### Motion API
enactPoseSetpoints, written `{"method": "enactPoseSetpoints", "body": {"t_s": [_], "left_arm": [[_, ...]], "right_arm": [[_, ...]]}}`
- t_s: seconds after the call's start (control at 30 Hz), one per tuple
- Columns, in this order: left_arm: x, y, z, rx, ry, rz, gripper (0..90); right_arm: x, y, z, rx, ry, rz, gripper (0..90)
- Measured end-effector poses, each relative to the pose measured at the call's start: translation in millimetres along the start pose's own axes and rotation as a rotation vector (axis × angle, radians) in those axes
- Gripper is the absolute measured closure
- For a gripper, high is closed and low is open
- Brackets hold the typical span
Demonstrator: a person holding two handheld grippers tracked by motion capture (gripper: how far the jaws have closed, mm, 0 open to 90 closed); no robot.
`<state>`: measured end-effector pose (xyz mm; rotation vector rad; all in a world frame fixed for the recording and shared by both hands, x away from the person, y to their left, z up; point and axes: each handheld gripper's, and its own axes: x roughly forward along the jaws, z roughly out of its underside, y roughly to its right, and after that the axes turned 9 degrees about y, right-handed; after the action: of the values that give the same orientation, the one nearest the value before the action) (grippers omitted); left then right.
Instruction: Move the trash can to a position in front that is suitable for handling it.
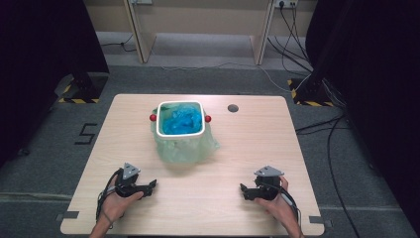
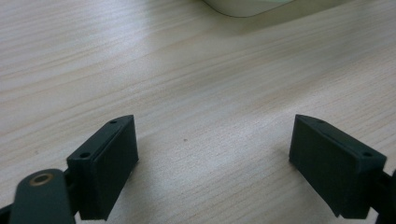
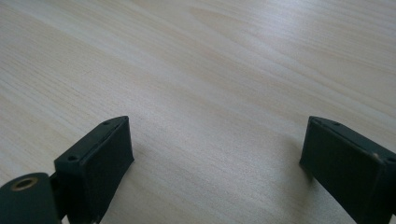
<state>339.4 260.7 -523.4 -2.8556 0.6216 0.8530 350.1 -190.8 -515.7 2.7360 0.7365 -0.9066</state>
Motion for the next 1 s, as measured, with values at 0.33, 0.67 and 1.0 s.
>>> {"method": "enactPoseSetpoints", "body": {"t_s": [0.33,0.67,1.0], "left_arm": [[-0.2,-0.1,0.0,-0.002,0.001,0.004,14.4],[-0.5,-6.8,-0.8,-0.062,0.019,-0.014,15.2],[1.3,-15.9,-10.8,-0.13,0.062,-0.02,15.2]], "right_arm": [[0.1,3.9,-1.3,0.024,0.007,-0.003,10.9],[2.0,6.9,-8.4,0.061,0.031,-0.025,13.0],[13.3,11.2,-35.8,0.114,0.111,-0.045,13.0]]}}
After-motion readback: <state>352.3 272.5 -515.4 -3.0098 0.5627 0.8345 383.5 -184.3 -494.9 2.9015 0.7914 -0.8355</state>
